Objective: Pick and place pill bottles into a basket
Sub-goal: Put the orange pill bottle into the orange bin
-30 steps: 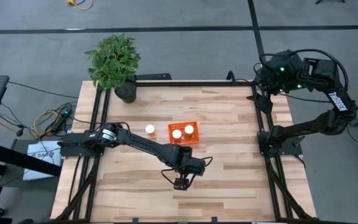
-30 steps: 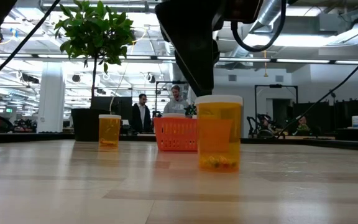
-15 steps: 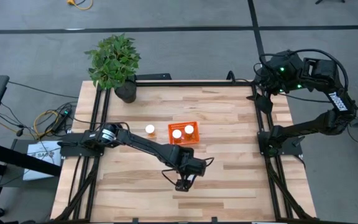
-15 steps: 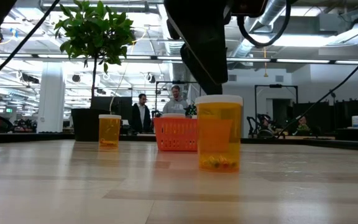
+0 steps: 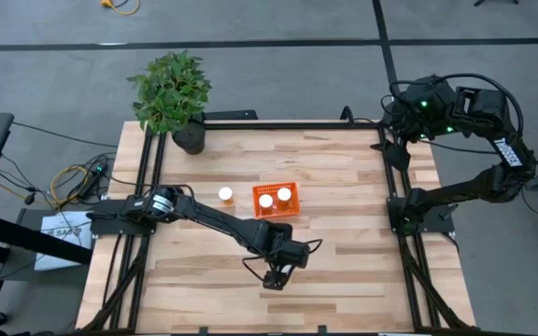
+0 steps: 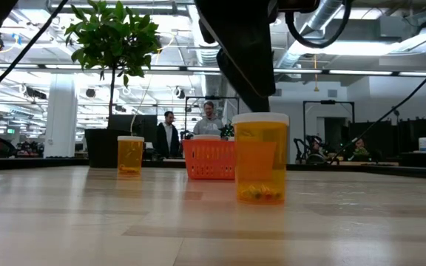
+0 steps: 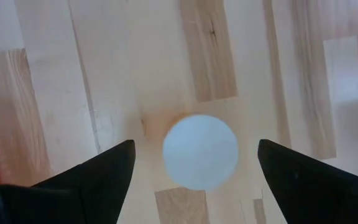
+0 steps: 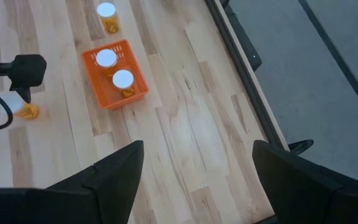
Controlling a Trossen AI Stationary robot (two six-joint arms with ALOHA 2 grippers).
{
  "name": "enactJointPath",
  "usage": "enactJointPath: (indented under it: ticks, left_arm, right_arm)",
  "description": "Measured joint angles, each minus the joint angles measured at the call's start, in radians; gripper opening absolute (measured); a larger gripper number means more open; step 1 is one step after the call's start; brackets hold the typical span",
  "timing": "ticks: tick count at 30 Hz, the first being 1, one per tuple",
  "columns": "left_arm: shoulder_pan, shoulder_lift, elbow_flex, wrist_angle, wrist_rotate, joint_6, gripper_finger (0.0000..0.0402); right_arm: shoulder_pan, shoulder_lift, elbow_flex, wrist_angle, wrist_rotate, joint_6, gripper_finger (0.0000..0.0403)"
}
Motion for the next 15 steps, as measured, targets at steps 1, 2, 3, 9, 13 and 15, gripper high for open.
enactJointPath:
  ticks: [1, 2, 3, 9, 13, 15]
  left_arm:
    - [-0.001, 0.000, 0.000, 0.001, -0.005, 0.006, 0.0331]
    - [-0.002, 0.000, 0.000, 0.003, -0.008, 0.011, 0.0331]
    - [-0.003, 0.000, 0.000, 0.004, -0.008, 0.012, 0.0331]
    - [-0.003, 0.016, 0.002, 0.007, -0.003, 0.015, 0.0331]
    - [-0.005, 0.026, 0.003, 0.023, 0.001, 0.028, 0.0331]
    - [-0.005, 0.032, 0.001, 0.015, 0.015, 0.033, 0.0331]
  right_arm:
    - [0.000, 0.000, 0.000, 0.000, 0.000, 0.000, 0.0296]
    - [0.000, 0.000, 0.000, 0.000, 0.000, 0.000, 0.0296]
    - [0.000, 0.000, 0.000, 0.000, 0.000, 0.000, 0.0296]
    - [0.000, 0.000, 0.000, 0.000, 0.000, 0.000, 0.0296]
    - [0.000, 0.000, 0.000, 0.000, 0.000, 0.000, 0.0296]
    - [0.000, 0.000, 0.000, 0.000, 0.000, 0.000, 0.0296]
